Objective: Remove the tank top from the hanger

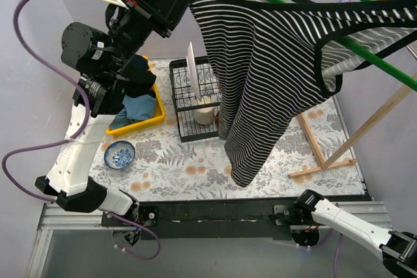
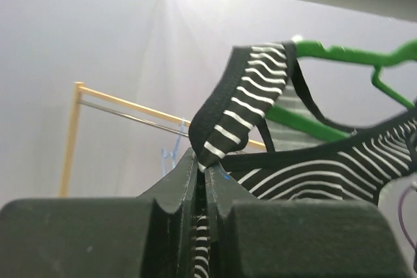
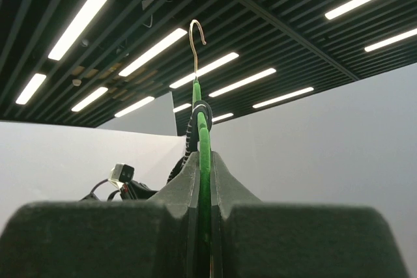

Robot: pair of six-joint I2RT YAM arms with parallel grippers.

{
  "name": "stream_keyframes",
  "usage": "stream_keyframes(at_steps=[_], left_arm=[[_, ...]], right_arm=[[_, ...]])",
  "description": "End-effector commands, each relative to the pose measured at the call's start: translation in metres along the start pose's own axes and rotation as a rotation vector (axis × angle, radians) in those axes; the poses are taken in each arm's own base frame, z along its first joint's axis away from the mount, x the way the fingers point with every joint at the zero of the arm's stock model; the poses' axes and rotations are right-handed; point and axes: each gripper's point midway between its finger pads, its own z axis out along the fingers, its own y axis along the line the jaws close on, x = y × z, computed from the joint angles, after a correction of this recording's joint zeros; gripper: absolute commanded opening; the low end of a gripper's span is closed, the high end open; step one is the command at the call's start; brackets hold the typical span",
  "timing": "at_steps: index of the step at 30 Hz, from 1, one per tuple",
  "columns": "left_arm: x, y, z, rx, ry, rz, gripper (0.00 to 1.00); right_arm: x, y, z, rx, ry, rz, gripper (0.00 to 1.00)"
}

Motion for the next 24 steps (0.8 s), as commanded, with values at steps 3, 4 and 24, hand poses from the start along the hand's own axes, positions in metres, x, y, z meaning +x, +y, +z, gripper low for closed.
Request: stream_keyframes(at_steps=[3, 4, 24], left_arm=[[-0.022, 0.048, -0.029, -0.378, -0.037, -0.028, 0.0], [-0.02, 0.048, -0.03, -0.383, -0.03, -0.036, 0.0], [0.014, 0.017, -0.052, -0.254, 0.135, -0.07, 0.23]], right_arm=[[-0.044, 0.01, -0.004, -0.045, -0.152, 0.084, 0.01], [-0.042, 0.01, -0.003, -0.046, -0.15, 0.085, 0.01], [-0.009, 0.021, 0.011, -0.103, -0.18, 0.198, 0.01]])
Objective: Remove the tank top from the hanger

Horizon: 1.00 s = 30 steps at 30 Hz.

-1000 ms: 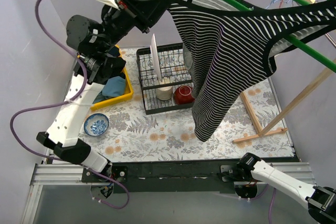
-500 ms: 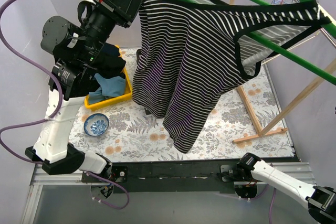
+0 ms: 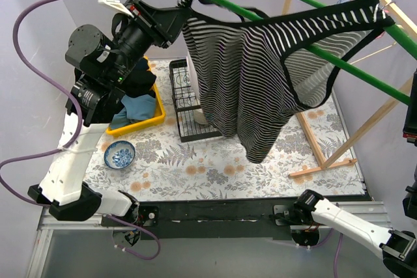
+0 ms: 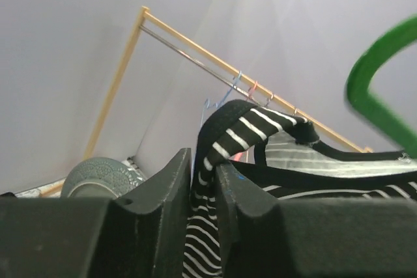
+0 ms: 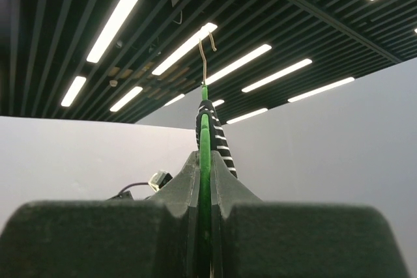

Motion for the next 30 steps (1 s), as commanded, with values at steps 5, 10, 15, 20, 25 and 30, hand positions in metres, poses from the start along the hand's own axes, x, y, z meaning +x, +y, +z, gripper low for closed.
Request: stream_keyframes(at_steps=[5, 10, 15, 20, 25, 30], left_arm=[[0.002, -0.051, -0.068, 0.23, 0.1, 0.097, 0.66], [0.008, -0.048, -0.105, 0.214, 0.154, 0.217, 0.88], [-0.003, -0.054, -0.143, 0.206, 0.154, 0.298, 0.89], [-0.024, -0.069, -0.167, 0.22, 0.119, 0.337, 0.89], [-0.031, -0.079, -0.159, 0.259, 0.131, 0.385, 0.89], [-0.01, -0.08, -0.148, 0.334, 0.219, 0.402, 0.89]], right_arm=[[-0.017, 0.009, 0.023, -0.045, -0.147, 0.112, 0.01], [0.018, 0.005, 0.032, -0.03, -0.064, 0.13, 0.01], [0.063, 0.009, 0.028, -0.061, 0.079, 0.15, 0.01], [0.096, 0.021, 0.013, -0.134, 0.192, 0.179, 0.01], [0.127, 0.036, 0.007, -0.221, 0.293, 0.211, 0.01], [0.139, 0.044, -0.001, -0.266, 0.326, 0.248, 0.01]])
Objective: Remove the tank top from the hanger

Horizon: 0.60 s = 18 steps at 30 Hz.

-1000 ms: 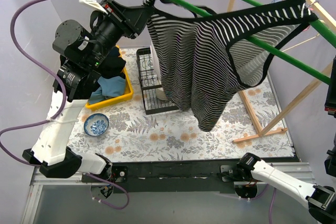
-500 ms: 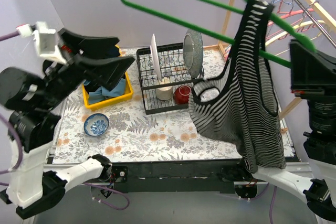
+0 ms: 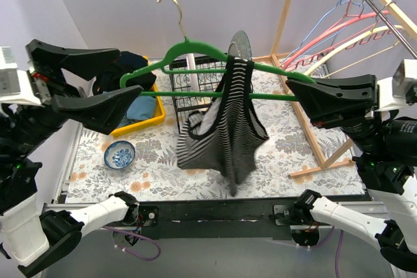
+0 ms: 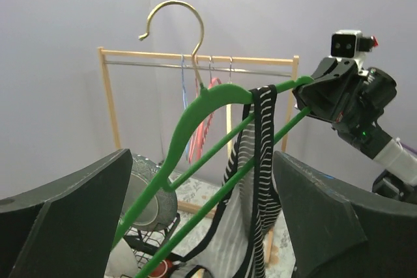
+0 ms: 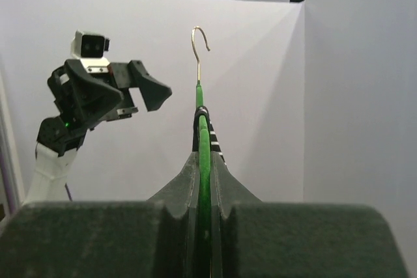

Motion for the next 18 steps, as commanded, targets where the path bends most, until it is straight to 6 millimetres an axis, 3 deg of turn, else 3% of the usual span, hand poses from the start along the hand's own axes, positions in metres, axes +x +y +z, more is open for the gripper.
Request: stream_keyframes(at_steps=[1, 3, 6, 10, 14, 18], left_arm=[[0.058, -0.001, 0.021, 0.117, 0.186, -0.015, 0.89], [0.075, -0.003, 0.024, 0.155, 0.232, -0.041, 0.89], [0.085, -0.018, 0.022, 0.248, 0.258, -0.072, 0.89], [0.082, -0.029, 0.02, 0.309, 0.257, -0.094, 0.88], [0.089, -0.028, 0.023, 0.317, 0.283, -0.115, 0.86], [0.096, -0.028, 0.023, 0.333, 0.291, -0.119, 0.81]], right_arm=[[-0.012, 0.018, -0.004, -0.083, -0.058, 0.025, 0.01], [-0.01, 0.016, -0.008, -0.072, -0.068, 0.027, 0.01], [-0.015, 0.018, -0.009, -0.076, -0.081, 0.02, 0.01], [-0.02, 0.021, -0.012, -0.084, -0.1, 0.011, 0.01], [-0.031, 0.027, -0.015, -0.11, -0.143, 0.015, 0.01], [-0.031, 0.031, -0.014, -0.132, -0.14, 0.032, 0.01]])
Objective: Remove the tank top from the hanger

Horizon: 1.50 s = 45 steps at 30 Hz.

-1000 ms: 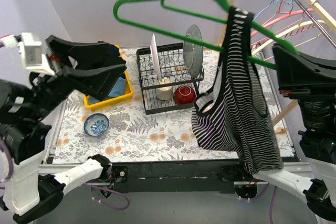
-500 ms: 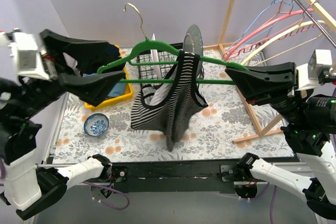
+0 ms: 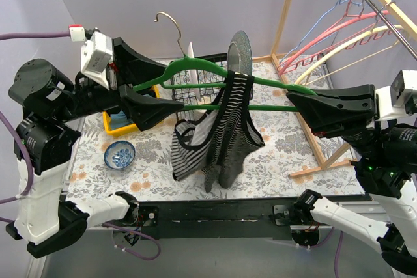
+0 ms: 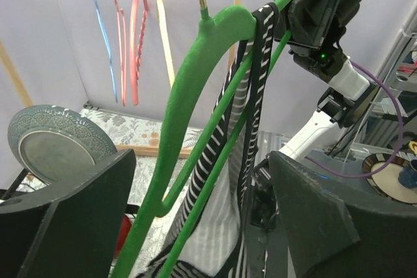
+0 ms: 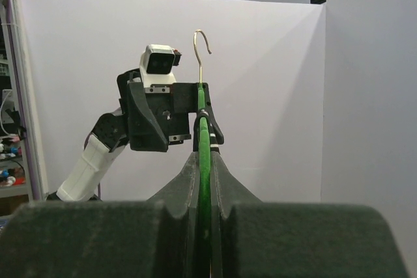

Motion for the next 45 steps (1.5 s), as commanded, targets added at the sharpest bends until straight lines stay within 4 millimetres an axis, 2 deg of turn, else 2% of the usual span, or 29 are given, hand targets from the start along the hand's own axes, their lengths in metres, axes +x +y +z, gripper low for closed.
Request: stream_keyframes(at_steps=[1, 5, 6, 10, 12, 13, 15, 21, 26, 29, 30, 32, 33, 35, 36, 37, 39, 41, 42, 43, 45], left_arm=[[0.001, -0.014, -0.006, 0.056, 0.002, 0.004, 0.79], [0.0, -0.021, -0.004, 0.106, -0.006, 0.014, 0.63], [-0.001, -0.022, -0.004, 0.114, -0.008, 0.017, 0.52], [0.001, -0.029, -0.002, 0.17, -0.003, -0.003, 0.24], [0.004, -0.033, -0.002, 0.203, 0.005, -0.005, 0.16], [0.005, -0.033, -0.002, 0.207, 0.008, -0.011, 0.07], [0.009, -0.033, -0.001, 0.214, 0.011, -0.018, 0.0], [0.021, -0.029, 0.001, 0.209, 0.023, -0.038, 0.0], [0.033, -0.018, -0.002, 0.146, 0.044, -0.006, 0.0], [0.033, -0.013, -0.005, 0.101, 0.056, 0.019, 0.0], [0.035, -0.01, -0.005, 0.083, 0.063, 0.021, 0.0], [0.038, 0.0, -0.006, 0.024, 0.083, 0.028, 0.0], [0.04, 0.003, -0.007, 0.01, 0.089, 0.031, 0.0], [0.044, 0.008, -0.008, -0.021, 0.102, 0.027, 0.0], [0.043, 0.008, -0.008, -0.024, 0.101, 0.028, 0.0], [0.043, 0.009, -0.008, -0.03, 0.1, 0.029, 0.0], [0.044, 0.011, -0.008, -0.038, 0.102, 0.03, 0.0], [0.045, 0.014, -0.008, -0.05, 0.104, 0.032, 0.0], [0.046, 0.014, -0.007, -0.048, 0.108, 0.032, 0.0], [0.046, 0.015, -0.007, -0.048, 0.111, 0.032, 0.0], [0.049, 0.015, -0.006, -0.039, 0.117, 0.029, 0.0]], right_arm=[[-0.041, 0.02, 0.0, -0.071, -0.148, -0.013, 0.01], [-0.041, 0.02, -0.002, -0.065, -0.149, -0.014, 0.01], [-0.041, 0.019, -0.002, -0.062, -0.147, -0.02, 0.01], [-0.041, 0.016, -0.007, -0.036, -0.149, -0.031, 0.01], [-0.041, 0.015, -0.008, -0.033, -0.15, -0.031, 0.01], [-0.04, 0.015, -0.008, -0.031, -0.149, -0.03, 0.01], [-0.041, 0.015, -0.009, -0.03, -0.153, -0.032, 0.01], [-0.028, 0.004, -0.01, 0.011, -0.119, -0.053, 0.01], [-0.016, -0.03, -0.023, 0.206, -0.063, -0.096, 0.01], [-0.022, -0.033, -0.034, 0.254, -0.052, -0.113, 0.22], [-0.017, -0.04, -0.042, 0.301, -0.015, -0.118, 0.39], [-0.024, -0.044, -0.049, 0.356, -0.004, -0.117, 0.52], [-0.014, -0.048, -0.055, 0.387, 0.054, -0.109, 0.6], [-0.013, -0.051, -0.061, 0.418, 0.092, -0.104, 0.68], [-0.022, -0.047, -0.06, 0.419, 0.088, -0.104, 0.76], [-0.013, -0.05, -0.064, 0.438, 0.14, -0.097, 0.78], [-0.023, -0.048, -0.062, 0.443, 0.152, -0.098, 0.8], [-0.021, -0.046, -0.063, 0.445, 0.192, -0.094, 0.8], [-0.018, -0.046, -0.058, 0.436, 0.21, -0.091, 0.8], [-0.03, -0.036, -0.055, 0.394, 0.197, -0.096, 0.8], [-0.022, -0.034, -0.044, 0.355, 0.244, -0.096, 0.8]])
